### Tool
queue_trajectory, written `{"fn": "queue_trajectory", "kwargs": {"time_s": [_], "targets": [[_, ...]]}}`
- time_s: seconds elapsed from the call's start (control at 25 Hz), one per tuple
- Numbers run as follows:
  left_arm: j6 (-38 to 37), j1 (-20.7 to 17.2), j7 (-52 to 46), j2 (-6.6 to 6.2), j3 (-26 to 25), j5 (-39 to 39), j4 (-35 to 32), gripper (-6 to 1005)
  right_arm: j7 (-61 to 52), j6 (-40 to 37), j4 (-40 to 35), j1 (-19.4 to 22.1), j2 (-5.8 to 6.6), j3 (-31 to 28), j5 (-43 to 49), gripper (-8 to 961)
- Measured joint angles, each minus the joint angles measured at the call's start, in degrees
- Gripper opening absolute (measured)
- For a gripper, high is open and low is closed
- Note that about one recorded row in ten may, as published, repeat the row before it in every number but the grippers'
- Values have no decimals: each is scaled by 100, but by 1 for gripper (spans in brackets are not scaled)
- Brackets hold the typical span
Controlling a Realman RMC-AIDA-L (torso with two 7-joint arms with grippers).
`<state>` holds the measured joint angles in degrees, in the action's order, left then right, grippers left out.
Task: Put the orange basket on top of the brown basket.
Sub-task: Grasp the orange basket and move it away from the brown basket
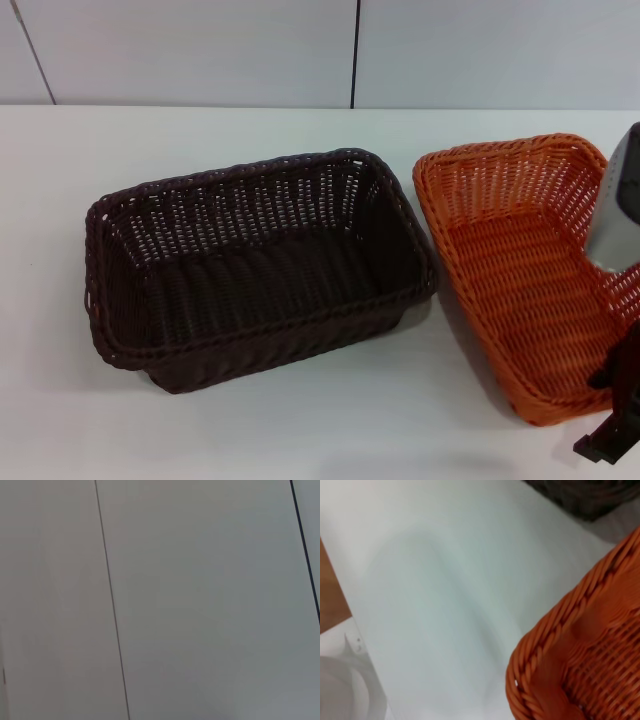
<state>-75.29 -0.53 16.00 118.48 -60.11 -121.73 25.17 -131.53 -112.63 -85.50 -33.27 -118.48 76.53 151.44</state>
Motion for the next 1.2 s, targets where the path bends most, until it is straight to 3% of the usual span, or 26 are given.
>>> {"fn": "queue_trajectory", "kwargs": {"time_s": [0.32, 0.52, 0.92, 1.2], "targets": [[27, 53, -8, -9, -17, 0, -68, 696, -85, 202, -91, -27, -36, 290, 378, 806], [39, 86, -10, -10, -35, 0, -138, 695, -230, 230, 2, -153, -35, 332, 553, 596], [62, 222, -10, 3, 1, -4, -379, 695, -452, 412, 294, -272, -34, 394, 700, 421], [24, 220, -10, -1, 0, -28, -443, 695, -970, 545, -494, -155, -49, 326, 444, 343]]}}
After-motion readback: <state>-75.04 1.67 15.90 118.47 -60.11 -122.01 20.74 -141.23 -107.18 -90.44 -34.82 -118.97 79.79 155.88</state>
